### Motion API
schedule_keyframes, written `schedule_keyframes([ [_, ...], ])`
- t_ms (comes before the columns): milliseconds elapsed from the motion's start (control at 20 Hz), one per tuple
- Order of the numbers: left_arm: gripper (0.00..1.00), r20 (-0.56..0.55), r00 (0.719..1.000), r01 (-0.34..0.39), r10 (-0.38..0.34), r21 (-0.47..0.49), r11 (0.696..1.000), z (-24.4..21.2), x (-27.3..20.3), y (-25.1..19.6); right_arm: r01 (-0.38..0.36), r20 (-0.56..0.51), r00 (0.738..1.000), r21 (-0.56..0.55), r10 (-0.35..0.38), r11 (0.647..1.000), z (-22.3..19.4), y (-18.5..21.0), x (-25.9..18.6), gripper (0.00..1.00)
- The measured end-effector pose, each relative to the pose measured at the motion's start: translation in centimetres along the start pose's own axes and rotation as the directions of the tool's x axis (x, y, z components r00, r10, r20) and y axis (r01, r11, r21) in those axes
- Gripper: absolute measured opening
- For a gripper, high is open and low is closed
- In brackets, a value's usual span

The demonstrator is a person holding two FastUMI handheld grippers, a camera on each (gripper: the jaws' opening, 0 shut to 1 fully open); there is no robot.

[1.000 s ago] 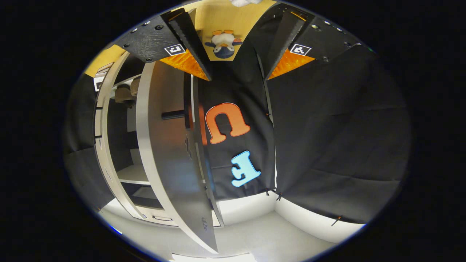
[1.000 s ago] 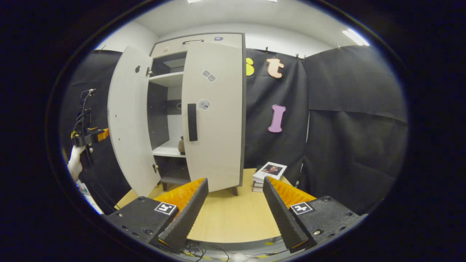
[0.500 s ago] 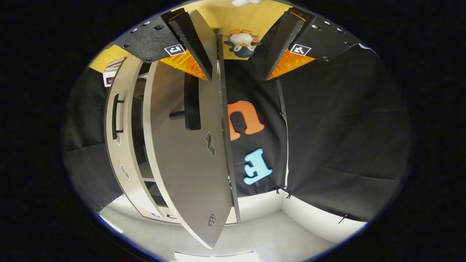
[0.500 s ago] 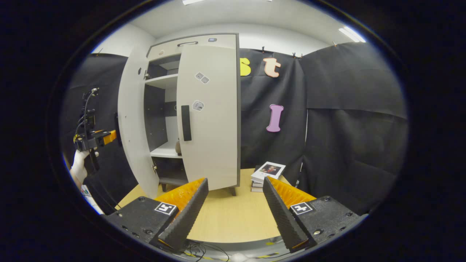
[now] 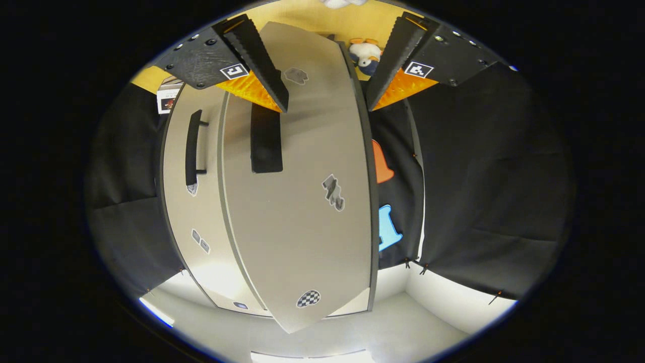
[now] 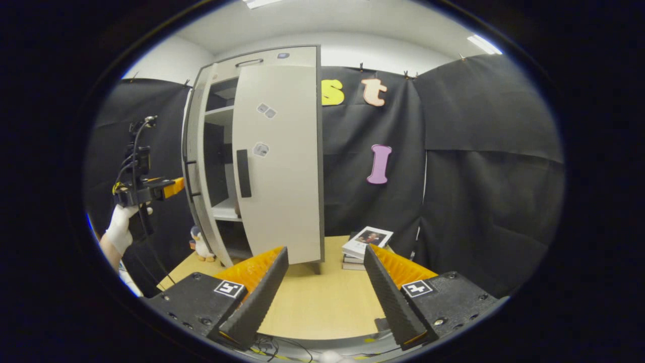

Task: Grab one shoe with the right hand and put it into the shoe cabinet, grab the other shoe with the left hand and put it into the shoe cabinet; then close the right door with the right hand and the left door with the left hand.

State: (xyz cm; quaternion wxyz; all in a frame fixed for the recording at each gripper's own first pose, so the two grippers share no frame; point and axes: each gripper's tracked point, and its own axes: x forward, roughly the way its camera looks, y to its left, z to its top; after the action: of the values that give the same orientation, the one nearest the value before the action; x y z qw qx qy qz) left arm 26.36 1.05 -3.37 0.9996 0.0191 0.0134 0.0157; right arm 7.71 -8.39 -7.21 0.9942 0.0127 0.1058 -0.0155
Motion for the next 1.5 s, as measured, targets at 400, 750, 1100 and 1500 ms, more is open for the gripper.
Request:
schedule_keyframes([
  [400,0.96,-0.030,0.999,0.015,-0.015,0.002,1.000,-0.5,-2.7,-1.3,-0.009,0.025,1.000,-0.004,0.009,1.000,1.1,-0.2,0.1,0.99],
  [750,0.96,-0.022,0.998,0.066,-0.066,-0.015,0.998,0.0,-9.7,-1.2,-0.035,0.069,0.997,-0.012,0.036,0.999,2.4,3.2,-1.2,0.99],
  [1100,0.96,-0.025,0.995,0.094,-0.095,-0.042,0.995,-0.4,-17.7,-0.7,-0.053,0.108,0.993,-0.004,0.053,0.999,2.7,6.5,-3.0,0.99],
  [1500,0.96,-0.030,0.995,0.092,-0.093,-0.023,0.995,-1.3,-24.0,-0.2,-0.050,0.135,0.990,0.001,0.049,0.999,2.6,7.6,-4.5,0.99],
])
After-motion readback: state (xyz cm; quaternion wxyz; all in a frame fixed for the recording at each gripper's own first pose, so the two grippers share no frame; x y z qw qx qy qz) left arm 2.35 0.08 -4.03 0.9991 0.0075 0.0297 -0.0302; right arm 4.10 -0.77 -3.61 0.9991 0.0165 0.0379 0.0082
